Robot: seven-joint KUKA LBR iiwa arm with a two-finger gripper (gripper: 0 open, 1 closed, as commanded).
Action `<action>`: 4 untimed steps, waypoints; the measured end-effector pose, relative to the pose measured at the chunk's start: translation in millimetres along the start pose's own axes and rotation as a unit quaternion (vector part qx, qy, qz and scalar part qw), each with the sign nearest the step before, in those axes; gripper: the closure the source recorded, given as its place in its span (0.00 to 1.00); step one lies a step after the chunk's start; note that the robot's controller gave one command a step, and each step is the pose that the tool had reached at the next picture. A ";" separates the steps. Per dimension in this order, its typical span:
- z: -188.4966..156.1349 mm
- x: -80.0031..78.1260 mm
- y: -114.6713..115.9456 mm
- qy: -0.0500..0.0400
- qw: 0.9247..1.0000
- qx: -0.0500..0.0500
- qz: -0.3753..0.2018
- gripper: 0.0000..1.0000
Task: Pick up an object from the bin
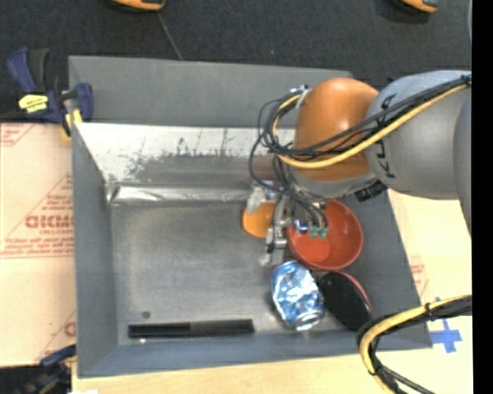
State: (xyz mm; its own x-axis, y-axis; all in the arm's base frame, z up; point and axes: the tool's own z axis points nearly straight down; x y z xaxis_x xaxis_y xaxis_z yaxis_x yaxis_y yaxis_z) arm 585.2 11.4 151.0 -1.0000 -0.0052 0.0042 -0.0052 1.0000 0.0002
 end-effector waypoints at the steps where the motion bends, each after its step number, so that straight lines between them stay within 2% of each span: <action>1: -5.1 -1.5 0.0 -0.004 1.000 0.000 0.000 0.00; 2: 71.4 -51.4 -62.5 -0.008 1.000 0.000 -0.004 0.00; 3: 84.4 -57.5 -68.3 -0.009 1.000 -0.005 -0.004 0.00; 4: 84.8 -58.9 -68.3 -0.010 1.000 -0.006 -0.003 0.00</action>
Offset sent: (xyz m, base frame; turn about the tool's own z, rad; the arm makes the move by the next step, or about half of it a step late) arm 0.0505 -0.0649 -0.0810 -0.0096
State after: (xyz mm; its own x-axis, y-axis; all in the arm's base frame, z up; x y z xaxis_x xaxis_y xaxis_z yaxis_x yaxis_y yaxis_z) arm 644.1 -56.5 65.9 -0.9998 -0.0103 -0.0168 -0.0105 0.9999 0.0119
